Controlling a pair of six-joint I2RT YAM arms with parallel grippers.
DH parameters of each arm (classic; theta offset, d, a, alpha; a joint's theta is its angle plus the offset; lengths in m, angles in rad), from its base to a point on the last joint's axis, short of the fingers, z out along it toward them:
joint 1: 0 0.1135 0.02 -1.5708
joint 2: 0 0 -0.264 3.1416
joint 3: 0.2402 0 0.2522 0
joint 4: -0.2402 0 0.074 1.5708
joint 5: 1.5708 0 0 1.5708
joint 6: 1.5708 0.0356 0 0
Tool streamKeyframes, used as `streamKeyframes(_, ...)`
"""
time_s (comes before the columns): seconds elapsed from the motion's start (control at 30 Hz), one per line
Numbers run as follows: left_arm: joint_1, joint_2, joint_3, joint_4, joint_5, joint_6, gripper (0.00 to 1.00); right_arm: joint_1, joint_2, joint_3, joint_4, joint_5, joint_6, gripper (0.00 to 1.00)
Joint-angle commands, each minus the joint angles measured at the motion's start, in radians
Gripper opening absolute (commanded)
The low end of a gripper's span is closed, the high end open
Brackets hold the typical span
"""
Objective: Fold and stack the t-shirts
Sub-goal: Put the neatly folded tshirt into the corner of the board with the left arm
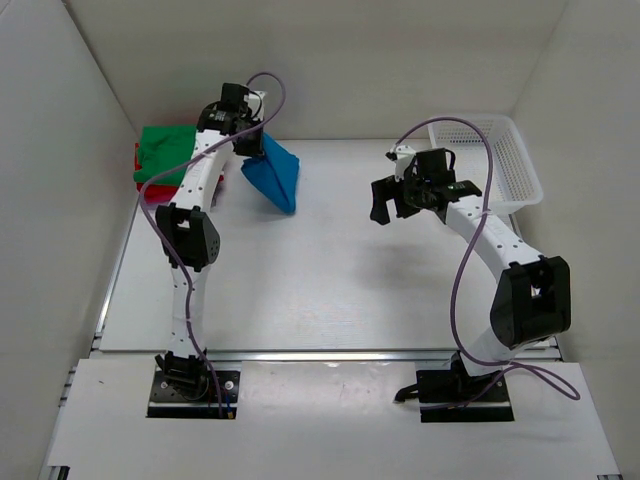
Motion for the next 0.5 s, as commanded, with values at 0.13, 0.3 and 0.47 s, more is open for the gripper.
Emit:
streamKeyframes(0.13,0.063,-0.071,0.106,0.07,-0.18,0.089,0.0,0.002,-0.04,-0.048,0.044,-0.033,-0.001,0.93)
streamKeyframes(0.3,0.116,-0.109,0.13,0.104,-0.243,0.109,0.0,0.028,-0.046,-0.085,0.042,-0.043,0.013,0.92)
streamKeyframes(0.47,0.187,-0.114,0.179,0.162,-0.266,0.109,0.0,0.076,-0.064,-0.117,0.041,-0.025,0.027,0.92)
